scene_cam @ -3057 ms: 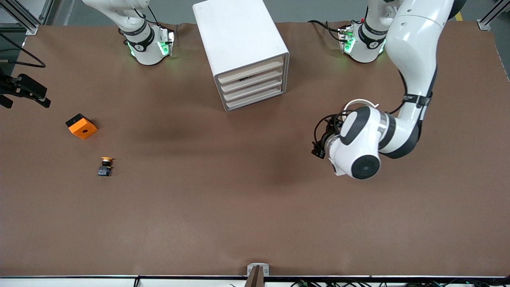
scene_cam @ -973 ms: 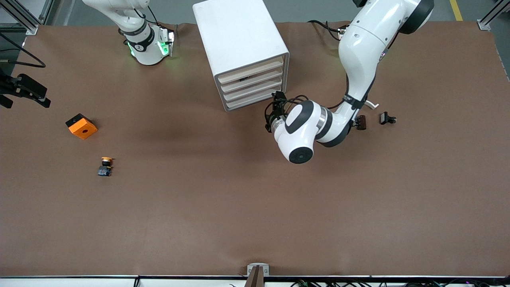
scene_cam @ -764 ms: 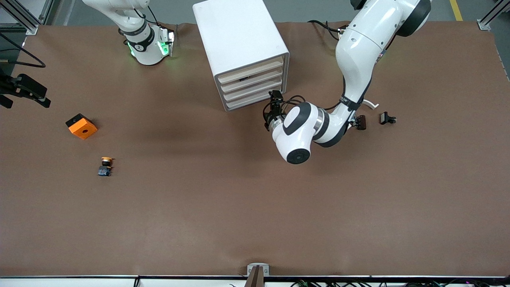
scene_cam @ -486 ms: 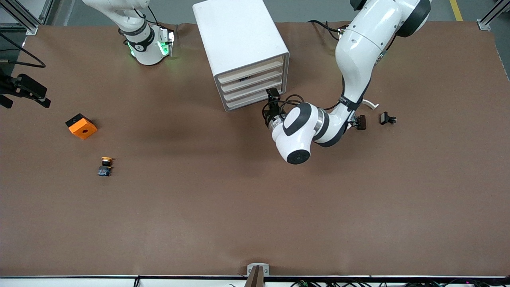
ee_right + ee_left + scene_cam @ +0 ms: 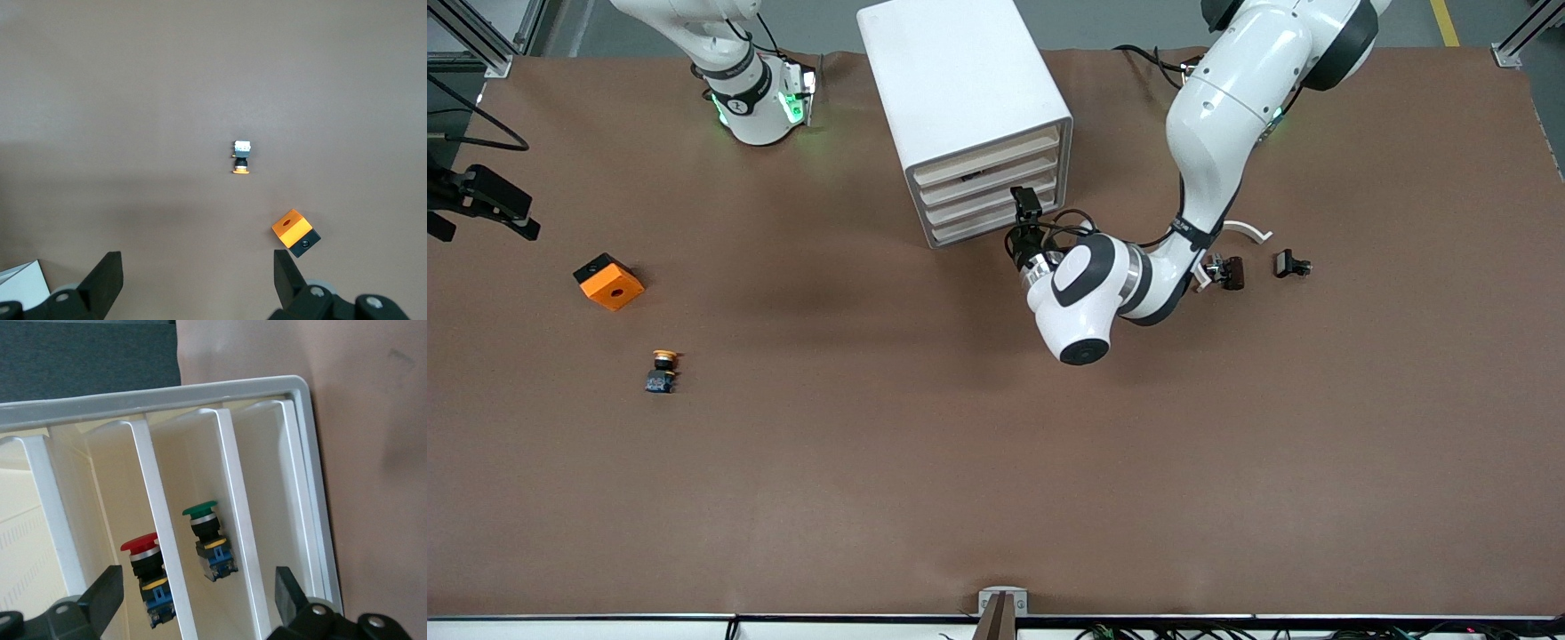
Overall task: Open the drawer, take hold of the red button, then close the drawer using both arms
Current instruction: 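Close the left gripper on the drawer handle, then pull the drawer open with the left gripper while the right gripper approaches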
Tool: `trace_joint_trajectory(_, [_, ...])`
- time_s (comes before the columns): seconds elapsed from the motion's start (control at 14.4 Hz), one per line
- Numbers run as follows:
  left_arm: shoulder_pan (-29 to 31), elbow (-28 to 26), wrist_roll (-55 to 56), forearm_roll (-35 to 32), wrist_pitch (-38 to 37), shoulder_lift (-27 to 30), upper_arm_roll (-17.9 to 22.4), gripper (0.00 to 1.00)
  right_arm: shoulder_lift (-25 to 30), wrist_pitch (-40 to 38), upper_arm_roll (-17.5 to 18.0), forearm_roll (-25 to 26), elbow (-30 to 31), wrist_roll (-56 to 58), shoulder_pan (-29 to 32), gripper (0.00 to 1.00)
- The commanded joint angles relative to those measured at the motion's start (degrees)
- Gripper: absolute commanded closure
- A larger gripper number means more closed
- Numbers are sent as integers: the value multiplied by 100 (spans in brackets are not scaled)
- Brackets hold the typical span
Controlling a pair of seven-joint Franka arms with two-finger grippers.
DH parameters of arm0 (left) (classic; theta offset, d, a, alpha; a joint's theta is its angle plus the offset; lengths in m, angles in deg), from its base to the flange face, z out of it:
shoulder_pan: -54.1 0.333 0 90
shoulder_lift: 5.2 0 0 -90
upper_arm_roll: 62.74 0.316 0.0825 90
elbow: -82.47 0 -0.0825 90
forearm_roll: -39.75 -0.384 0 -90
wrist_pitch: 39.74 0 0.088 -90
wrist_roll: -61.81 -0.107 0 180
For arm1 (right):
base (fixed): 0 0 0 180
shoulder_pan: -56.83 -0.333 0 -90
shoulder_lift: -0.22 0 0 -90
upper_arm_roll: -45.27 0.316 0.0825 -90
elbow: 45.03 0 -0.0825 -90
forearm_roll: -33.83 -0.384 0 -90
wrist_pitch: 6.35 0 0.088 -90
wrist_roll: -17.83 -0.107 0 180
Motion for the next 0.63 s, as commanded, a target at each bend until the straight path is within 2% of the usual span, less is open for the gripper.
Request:
trace_joint_trajectory(0.0, [-60,86,156,145,-269,-106,25,3,97,3,-3,1,63,-44,-22,0])
trace_joint_trajectory(0.28, [-165,86,147,180,-366,-115,16,23,97,3,-3,1,63,-44,-22,0])
trace_joint_trajectory(0.56, [-315,86,139,189,-366,-194,16,24,97,3,-3,1,63,-44,-22,0])
